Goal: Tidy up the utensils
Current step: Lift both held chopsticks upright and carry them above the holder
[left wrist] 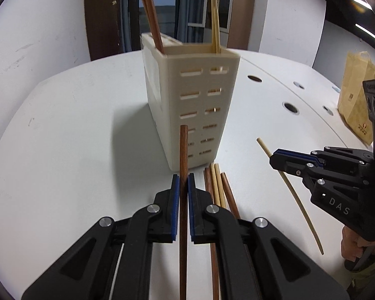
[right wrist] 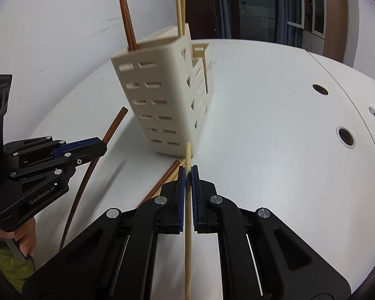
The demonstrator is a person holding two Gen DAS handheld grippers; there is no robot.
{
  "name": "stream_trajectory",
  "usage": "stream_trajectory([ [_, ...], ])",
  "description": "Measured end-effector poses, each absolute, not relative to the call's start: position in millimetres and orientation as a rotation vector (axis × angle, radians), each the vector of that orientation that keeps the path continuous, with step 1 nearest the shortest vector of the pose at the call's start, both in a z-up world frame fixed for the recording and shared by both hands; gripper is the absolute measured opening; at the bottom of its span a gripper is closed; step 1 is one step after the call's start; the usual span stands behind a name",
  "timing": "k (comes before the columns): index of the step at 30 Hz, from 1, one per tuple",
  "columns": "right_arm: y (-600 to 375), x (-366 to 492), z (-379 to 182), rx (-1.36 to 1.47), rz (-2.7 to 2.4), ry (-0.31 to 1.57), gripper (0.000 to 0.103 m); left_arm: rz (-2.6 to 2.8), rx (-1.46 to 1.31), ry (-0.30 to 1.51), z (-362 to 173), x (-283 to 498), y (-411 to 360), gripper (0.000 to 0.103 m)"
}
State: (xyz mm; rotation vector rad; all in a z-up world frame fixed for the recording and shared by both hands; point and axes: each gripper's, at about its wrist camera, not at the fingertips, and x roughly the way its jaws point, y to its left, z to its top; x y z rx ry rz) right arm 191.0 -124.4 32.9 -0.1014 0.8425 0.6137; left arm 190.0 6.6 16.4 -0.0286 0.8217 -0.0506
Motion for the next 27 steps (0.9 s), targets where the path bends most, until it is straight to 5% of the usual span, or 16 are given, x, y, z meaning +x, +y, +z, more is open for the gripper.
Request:
stream_trajectory([
  [27,-113.7,194.8,142.5,-0.007,0.652,0.469,0.004,-0.014,-0.072,0.371,127.5,179.9,-10.9,0.006],
])
